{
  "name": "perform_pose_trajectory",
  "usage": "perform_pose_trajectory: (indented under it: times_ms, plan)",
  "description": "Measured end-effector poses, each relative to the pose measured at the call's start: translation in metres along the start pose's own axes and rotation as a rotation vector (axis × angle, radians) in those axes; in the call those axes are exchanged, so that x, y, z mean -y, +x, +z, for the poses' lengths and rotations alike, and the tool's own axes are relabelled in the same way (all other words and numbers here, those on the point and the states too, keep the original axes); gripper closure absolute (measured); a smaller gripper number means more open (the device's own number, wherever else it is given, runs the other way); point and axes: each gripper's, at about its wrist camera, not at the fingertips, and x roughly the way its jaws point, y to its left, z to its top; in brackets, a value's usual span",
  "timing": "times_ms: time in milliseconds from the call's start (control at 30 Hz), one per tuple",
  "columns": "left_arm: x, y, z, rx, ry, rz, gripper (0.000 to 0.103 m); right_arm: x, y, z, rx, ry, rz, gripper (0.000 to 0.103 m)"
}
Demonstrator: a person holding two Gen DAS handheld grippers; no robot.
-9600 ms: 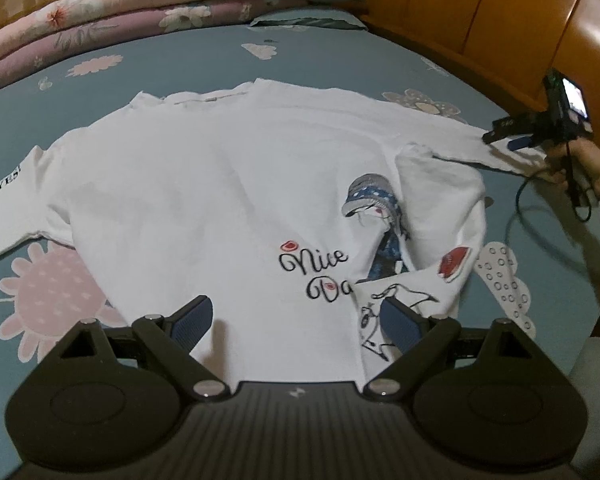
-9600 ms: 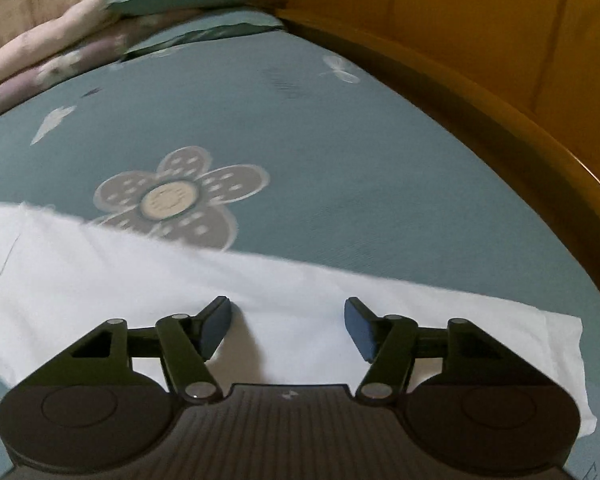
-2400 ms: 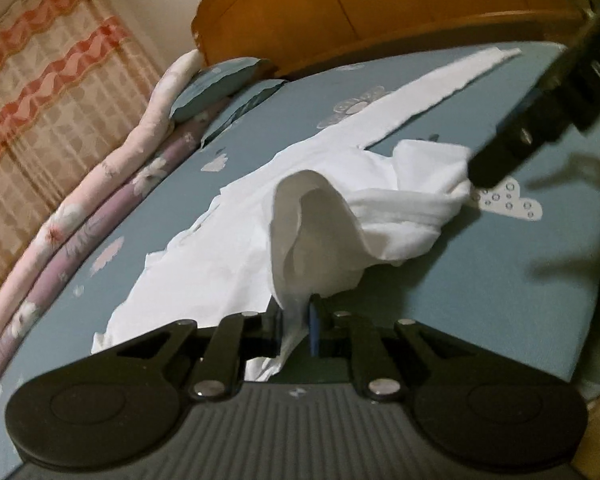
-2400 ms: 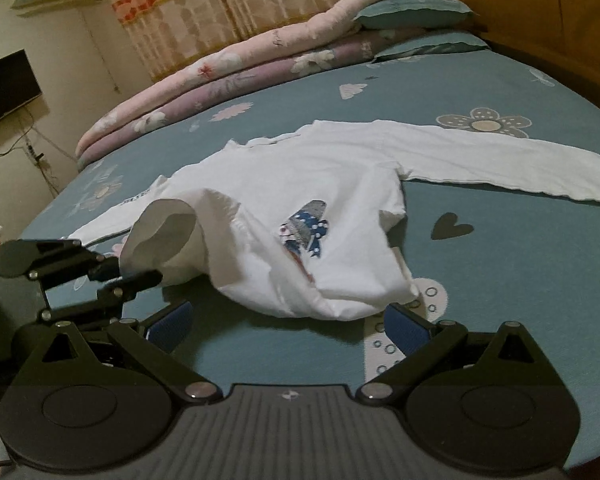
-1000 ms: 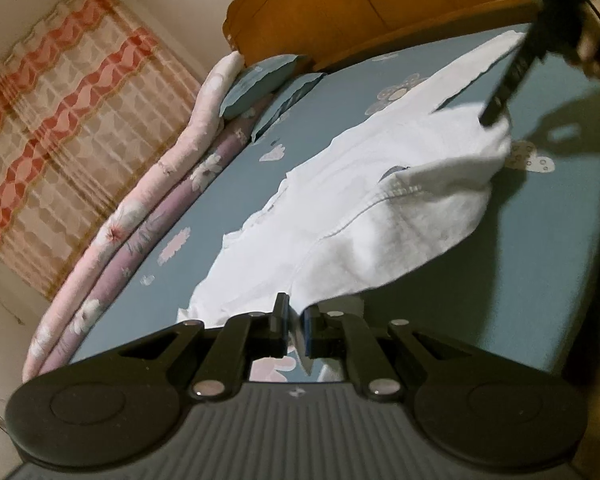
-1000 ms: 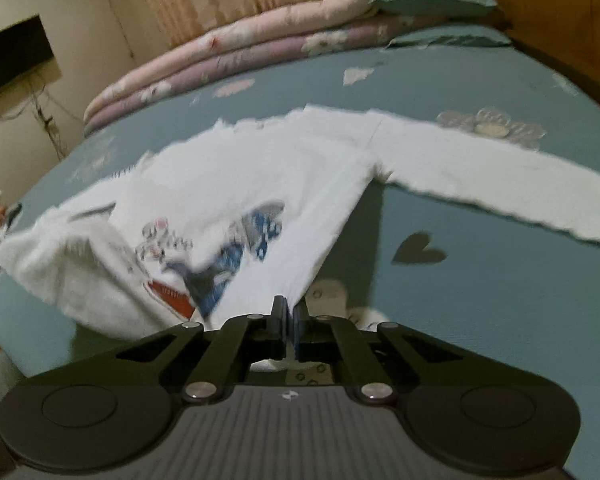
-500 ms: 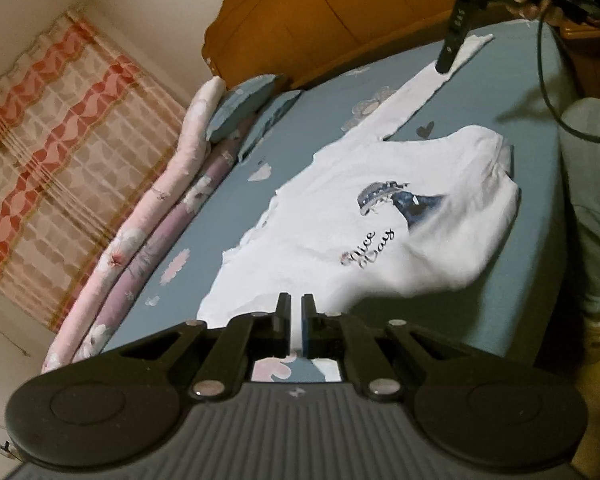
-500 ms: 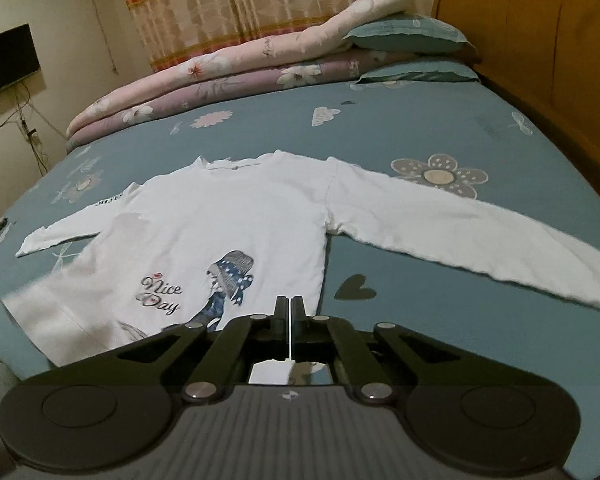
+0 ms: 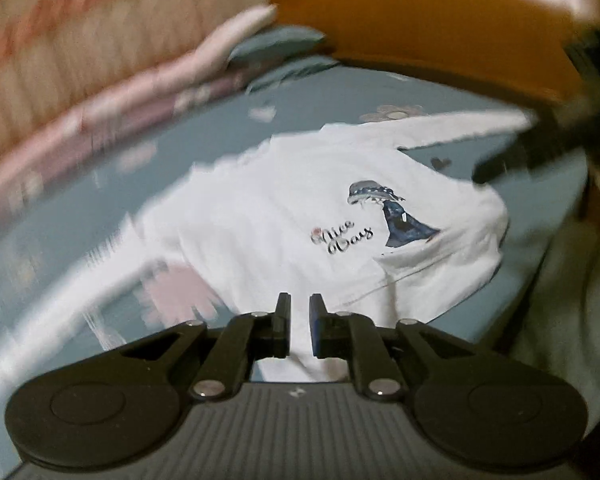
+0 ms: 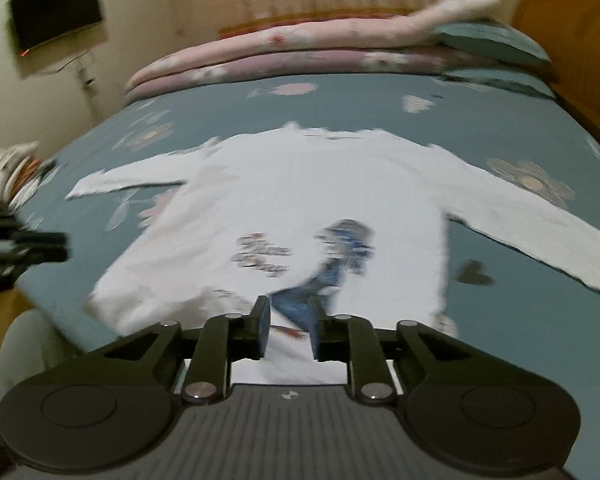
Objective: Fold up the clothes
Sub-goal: 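Move the left gripper to the shirt hem corner and close on it, then pull the hem corner with the left gripper to straighten the shirt body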
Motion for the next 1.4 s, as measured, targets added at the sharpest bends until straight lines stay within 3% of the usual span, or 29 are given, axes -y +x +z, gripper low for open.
perform_pose_trajectory:
  times_ms: [67, 133, 200, 367, 600, 800, 900, 1067, 1400]
  plan:
    - [-0.017, 0.003, -0.001, -0.024, -0.105, -0.018, 0.082, -0.022, 0.006, 0.002, -0.006, -0.049, 0.023, 0.068]
    - [-0.033, 0.005, -0.003, -0.043, -0.194, -0.027, 0.049, -0.044, 0.013, 0.005, -0.01, -0.099, 0.039, 0.057]
    - [-0.047, 0.008, -0.006, -0.061, -0.282, -0.041, 0.037, -0.064, 0.022, 0.009, -0.017, -0.137, 0.052, 0.053]
    - [-0.076, 0.018, -0.018, -0.087, -0.46, -0.086, 0.034, -0.111, 0.048, 0.021, -0.043, -0.203, 0.084, 0.045]
    - [-0.11, 0.026, -0.038, -0.079, -0.639, -0.129, 0.028, -0.165, 0.078, 0.036, -0.052, -0.287, 0.079, 0.02]
    - [-0.129, 0.028, -0.051, -0.064, -0.726, -0.142, 0.028, -0.204, 0.114, 0.039, -0.1, -0.347, 0.05, 0.019]
    - [-0.133, 0.03, -0.054, -0.058, -0.749, -0.154, 0.026, -0.211, 0.133, 0.029, -0.129, -0.391, -0.043, 0.019]
    - [-0.132, 0.039, -0.053, -0.061, -0.752, -0.186, 0.025, -0.191, 0.138, 0.021, -0.158, -0.382, -0.157, 0.019]
    - [-0.11, 0.073, -0.041, -0.1, -0.734, -0.277, 0.025, -0.117, 0.133, 0.02, -0.159, -0.2, -0.238, 0.018]
